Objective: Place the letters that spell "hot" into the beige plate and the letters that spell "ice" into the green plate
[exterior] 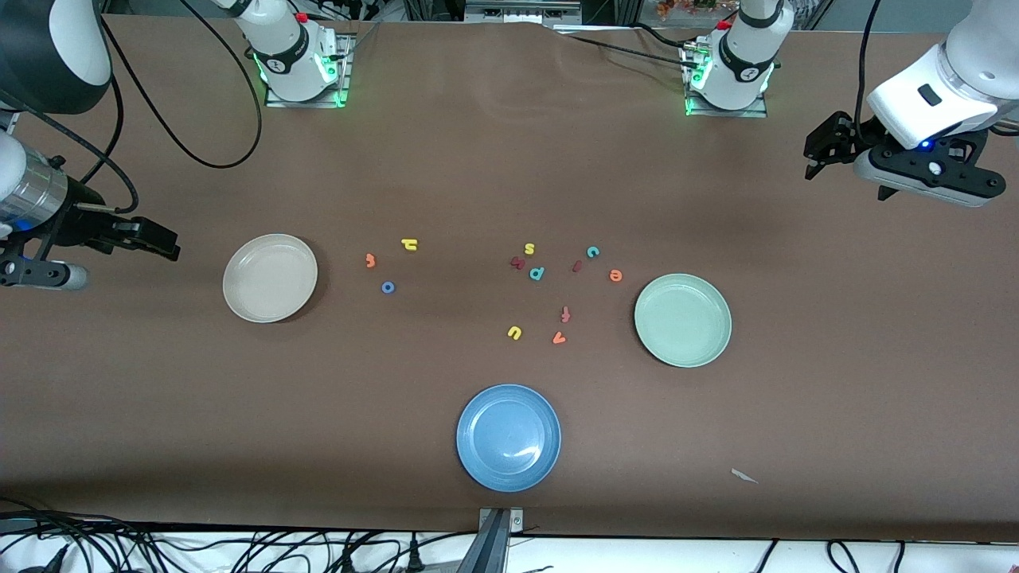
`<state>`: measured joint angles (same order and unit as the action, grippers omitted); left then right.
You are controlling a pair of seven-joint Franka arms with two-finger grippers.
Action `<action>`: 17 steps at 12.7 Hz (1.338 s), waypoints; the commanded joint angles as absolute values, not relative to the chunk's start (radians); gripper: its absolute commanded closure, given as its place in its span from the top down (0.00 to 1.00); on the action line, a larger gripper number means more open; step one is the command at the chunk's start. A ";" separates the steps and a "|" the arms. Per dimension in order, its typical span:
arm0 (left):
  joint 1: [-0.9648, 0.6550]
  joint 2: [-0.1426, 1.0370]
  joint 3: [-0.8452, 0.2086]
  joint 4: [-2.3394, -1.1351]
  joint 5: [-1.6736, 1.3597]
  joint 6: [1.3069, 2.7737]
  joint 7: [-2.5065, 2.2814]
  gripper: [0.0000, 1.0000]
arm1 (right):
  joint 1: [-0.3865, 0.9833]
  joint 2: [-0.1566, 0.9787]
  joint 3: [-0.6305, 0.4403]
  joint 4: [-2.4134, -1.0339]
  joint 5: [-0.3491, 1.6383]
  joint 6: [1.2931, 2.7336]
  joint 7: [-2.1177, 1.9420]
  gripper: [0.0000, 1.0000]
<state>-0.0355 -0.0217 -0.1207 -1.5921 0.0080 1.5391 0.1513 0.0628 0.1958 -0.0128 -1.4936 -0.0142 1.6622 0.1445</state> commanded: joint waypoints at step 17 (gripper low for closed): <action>-0.037 -0.021 -0.127 -1.572 0.037 1.519 0.153 1.00 | 0.075 0.186 -0.012 -1.502 -0.034 1.657 0.160 1.00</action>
<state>-0.0358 -0.0217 -0.1225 -1.5921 0.0080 1.5391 0.1513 0.0697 0.1966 -0.0128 -1.4936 -0.0188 1.6615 0.1453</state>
